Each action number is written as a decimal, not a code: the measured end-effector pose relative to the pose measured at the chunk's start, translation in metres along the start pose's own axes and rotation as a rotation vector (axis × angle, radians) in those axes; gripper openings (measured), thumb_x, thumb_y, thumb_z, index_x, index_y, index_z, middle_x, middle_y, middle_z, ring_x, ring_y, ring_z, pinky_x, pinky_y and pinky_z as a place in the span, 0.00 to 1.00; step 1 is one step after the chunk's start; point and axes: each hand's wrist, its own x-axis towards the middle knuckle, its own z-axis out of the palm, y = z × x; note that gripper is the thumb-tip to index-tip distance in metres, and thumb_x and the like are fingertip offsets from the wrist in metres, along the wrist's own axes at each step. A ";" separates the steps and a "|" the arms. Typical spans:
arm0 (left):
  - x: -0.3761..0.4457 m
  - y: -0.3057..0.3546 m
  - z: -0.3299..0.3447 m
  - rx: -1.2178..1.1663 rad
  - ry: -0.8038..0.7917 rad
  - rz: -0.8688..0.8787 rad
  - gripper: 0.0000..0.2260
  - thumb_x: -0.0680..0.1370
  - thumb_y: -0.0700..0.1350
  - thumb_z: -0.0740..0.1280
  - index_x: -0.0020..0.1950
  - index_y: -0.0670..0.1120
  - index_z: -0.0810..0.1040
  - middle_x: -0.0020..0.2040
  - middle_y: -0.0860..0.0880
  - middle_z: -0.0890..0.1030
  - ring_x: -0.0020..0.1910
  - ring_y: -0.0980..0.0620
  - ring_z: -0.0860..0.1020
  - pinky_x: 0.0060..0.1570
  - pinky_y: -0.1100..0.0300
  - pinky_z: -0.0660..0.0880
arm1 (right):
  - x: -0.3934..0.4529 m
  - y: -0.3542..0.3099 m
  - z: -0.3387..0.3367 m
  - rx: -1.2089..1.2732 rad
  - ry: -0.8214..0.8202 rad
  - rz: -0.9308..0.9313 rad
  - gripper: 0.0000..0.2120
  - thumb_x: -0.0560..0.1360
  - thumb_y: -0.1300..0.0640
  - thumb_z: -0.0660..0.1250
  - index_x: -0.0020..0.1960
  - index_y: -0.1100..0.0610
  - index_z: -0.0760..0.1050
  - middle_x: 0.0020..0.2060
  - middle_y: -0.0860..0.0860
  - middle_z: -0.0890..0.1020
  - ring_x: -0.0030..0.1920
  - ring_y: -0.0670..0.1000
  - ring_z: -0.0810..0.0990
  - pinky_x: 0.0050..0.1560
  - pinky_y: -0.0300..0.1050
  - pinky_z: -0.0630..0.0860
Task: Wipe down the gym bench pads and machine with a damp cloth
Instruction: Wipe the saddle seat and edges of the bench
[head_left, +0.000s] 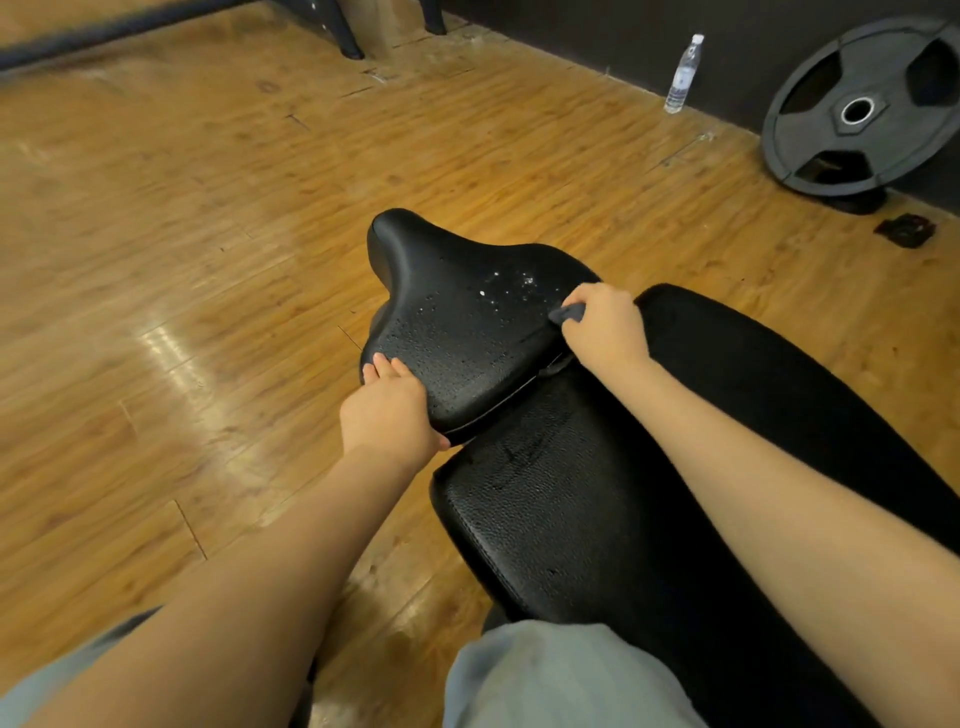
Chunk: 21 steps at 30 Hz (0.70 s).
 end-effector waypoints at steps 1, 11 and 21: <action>0.000 -0.001 0.000 -0.008 0.004 0.003 0.48 0.72 0.58 0.71 0.77 0.36 0.45 0.77 0.39 0.49 0.77 0.44 0.52 0.62 0.51 0.70 | -0.014 -0.007 0.001 0.030 -0.009 -0.034 0.10 0.73 0.66 0.61 0.49 0.60 0.80 0.46 0.57 0.81 0.48 0.57 0.79 0.42 0.41 0.72; -0.003 -0.014 0.007 -0.154 0.114 0.035 0.34 0.74 0.51 0.67 0.73 0.39 0.58 0.77 0.41 0.54 0.76 0.47 0.56 0.55 0.51 0.73 | -0.094 -0.084 0.038 0.044 -0.328 -0.467 0.09 0.72 0.64 0.64 0.50 0.60 0.79 0.50 0.56 0.78 0.54 0.55 0.74 0.53 0.45 0.65; -0.002 -0.010 0.001 -0.050 0.034 0.041 0.49 0.70 0.59 0.72 0.77 0.37 0.47 0.77 0.38 0.50 0.76 0.43 0.53 0.65 0.51 0.67 | 0.024 0.013 -0.009 -0.075 0.051 0.066 0.11 0.73 0.67 0.62 0.53 0.61 0.79 0.50 0.61 0.80 0.52 0.60 0.78 0.50 0.47 0.74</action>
